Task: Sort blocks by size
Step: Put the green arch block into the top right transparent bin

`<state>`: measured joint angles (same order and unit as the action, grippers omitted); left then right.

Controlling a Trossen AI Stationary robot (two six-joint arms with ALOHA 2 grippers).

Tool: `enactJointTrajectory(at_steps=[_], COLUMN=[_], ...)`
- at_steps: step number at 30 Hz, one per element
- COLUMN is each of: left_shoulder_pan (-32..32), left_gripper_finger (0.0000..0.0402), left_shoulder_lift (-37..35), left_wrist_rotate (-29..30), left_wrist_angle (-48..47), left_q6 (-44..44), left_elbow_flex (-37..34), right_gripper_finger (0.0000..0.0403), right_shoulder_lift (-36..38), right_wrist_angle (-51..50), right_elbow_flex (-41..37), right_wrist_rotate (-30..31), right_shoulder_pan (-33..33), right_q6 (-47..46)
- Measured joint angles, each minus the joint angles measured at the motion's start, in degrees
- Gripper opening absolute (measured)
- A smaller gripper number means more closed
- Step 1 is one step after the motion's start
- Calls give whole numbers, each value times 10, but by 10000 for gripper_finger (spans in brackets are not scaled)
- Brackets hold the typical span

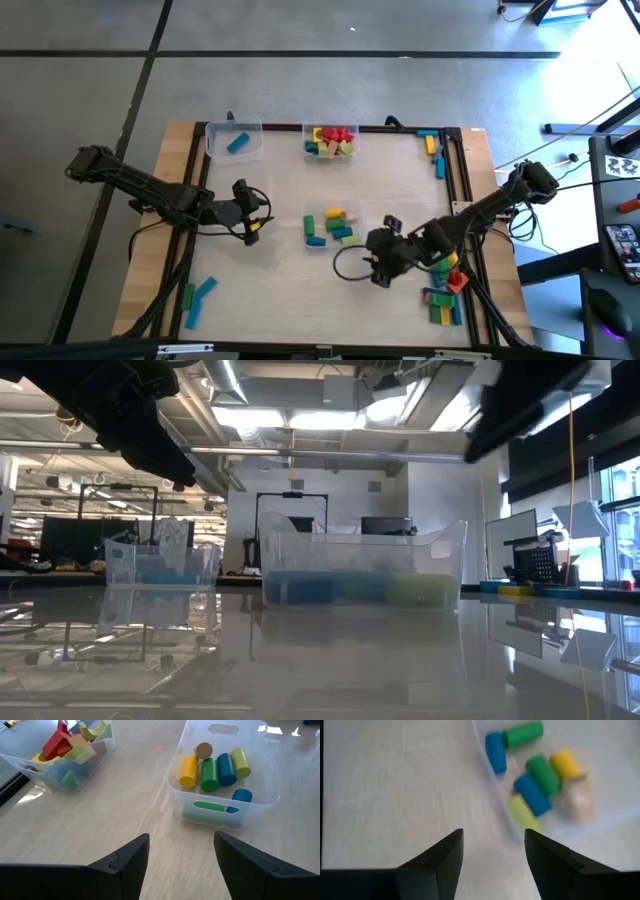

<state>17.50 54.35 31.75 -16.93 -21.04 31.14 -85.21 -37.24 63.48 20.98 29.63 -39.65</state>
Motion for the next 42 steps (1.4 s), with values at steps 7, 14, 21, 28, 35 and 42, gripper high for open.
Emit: enactJointTrajectory(at_steps=[7,14,21,28,35,42], left_shoulder_pan=[0,0,0,0,0,0], left_gripper_finger=[218,218,218,218,218,218], left_shoulder_lift=[0,0,0,0,0,0], left_wrist_rotate=[0,0,0,0,0,0], left_wrist_angle=[0,0,0,0,0,0], left_q6=[0,0,0,-1,0,4], left_elbow_flex=[0,0,0,0,0,0], right_gripper_finger=[209,209,209,209,209,209], right_shoulder_lift=[0,0,0,0,0,-19], right_wrist_angle=[-46,-82,-157,-235,-209,-180], right_elbow_flex=[0,0,0,0,-30,-42], right_wrist_rotate=[-27,-40,-73,-117,-205,-251], right_shoulder_pan=[60,105,147,180,212,234], right_q6=[-120,-240,-384,-519,-684,-835])
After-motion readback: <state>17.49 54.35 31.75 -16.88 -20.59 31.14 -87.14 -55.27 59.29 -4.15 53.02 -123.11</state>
